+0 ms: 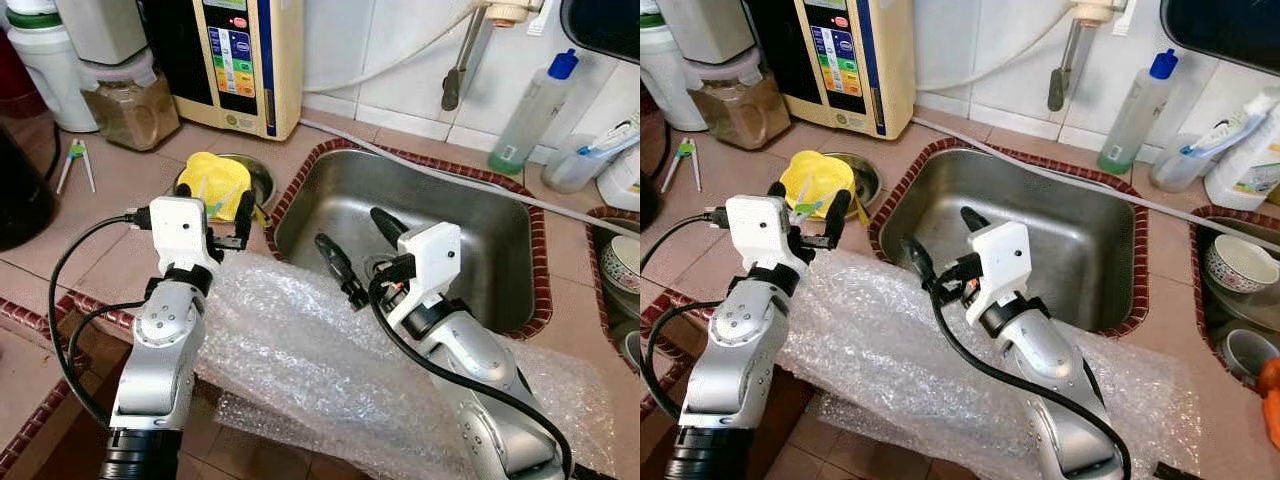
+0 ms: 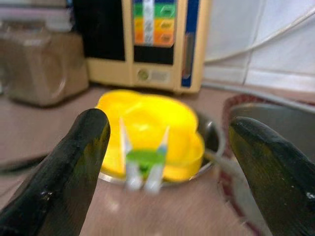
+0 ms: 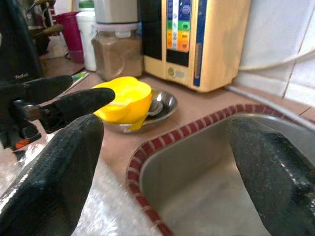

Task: Kitchen organization

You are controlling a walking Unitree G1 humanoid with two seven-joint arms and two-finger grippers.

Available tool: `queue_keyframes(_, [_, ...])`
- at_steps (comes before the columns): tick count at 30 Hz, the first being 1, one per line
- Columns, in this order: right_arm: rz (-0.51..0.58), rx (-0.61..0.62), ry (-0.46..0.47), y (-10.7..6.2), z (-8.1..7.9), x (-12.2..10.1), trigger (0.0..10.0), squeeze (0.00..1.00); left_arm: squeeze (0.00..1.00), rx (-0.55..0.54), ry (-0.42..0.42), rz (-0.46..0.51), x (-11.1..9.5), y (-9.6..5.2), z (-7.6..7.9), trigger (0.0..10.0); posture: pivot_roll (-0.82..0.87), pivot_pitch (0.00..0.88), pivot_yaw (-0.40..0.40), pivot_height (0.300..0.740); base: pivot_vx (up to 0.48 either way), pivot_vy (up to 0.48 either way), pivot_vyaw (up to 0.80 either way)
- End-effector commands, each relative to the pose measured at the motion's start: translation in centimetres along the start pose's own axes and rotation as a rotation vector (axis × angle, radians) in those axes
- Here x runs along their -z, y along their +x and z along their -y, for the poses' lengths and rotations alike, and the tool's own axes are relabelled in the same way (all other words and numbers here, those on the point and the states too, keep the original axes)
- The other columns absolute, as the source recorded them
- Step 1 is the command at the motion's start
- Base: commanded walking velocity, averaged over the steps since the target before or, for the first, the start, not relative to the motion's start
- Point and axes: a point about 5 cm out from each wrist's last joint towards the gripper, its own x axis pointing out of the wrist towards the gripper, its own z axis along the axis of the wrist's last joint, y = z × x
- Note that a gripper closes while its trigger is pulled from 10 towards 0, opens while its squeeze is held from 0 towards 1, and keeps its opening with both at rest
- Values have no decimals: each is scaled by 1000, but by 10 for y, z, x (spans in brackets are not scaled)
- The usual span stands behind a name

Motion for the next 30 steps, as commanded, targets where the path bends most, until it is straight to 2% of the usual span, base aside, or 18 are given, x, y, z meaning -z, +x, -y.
queue_keyframes(1, [-1, -21, 10, -2, -2, -3, 10000, 0, 0, -8, -11, -28, 6, 1, -2, 10000, 3, 119, -25, 740, 0, 0, 0])
queue_keyframes(9, [-32, -59, 27, -4, -4, -2, 10000, 0, 0, -10, -32, -57, 15, 7, -1, 10000, -1, 114, -28, 740, 0, 0, 0])
queue_keyframes(10, [-39, -64, 39, -4, -3, -1, 10000, 0, 0, -10, -34, -54, 15, 8, -1, 9490, -4, 111, -27, 740, 0, 0, 0])
queue_keyframes(11, [-39, -64, 39, -4, -3, -1, 10000, 0, 0, -10, -34, -54, 15, 8, -1, 9490, -4, 111, -27, 740, 0, 0, 0])
queue_keyframes(12, [-44, -71, 76, -6, 1, -3, 10000, 0, 0, -6, -38, -49, 15, 12, -1, 1529, -7, 105, -25, 740, 0, 0, 0])
queue_keyframes(13, [-43, -73, 85, -6, 2, -4, 10000, 0, 0, -4, -40, -47, 16, 13, -1, 1529, -9, 103, -26, 740, 0, 0, 0])
queue_keyframes(16, [-33, -104, 125, -7, 3, -8, 10000, 0, 0, 7, -43, -36, 15, 17, 1, 0, -13, 96, -25, 740, 0, 0, 0])
queue_keyframes(19, [-29, -112, 132, -7, 2, -9, 10000, 0, 0, 9, -43, -34, 14, 18, 2, 0, -13, 94, -24, 740, 0, 0, 0])
queue_keyframes(25, [-31, -143, 216, -4, 7, -12, 10000, 0, 0, 26, -33, -11, 13, 23, 5, 0, -11, 82, -16, 740, 0, 0, 0])
queue_keyframes(30, [-69, -134, 129, -6, 18, -7, 10000, 0, 0, 51, -32, -4, 13, 24, 7, 0, -9, 74, -18, 740, 0, 0, 0])
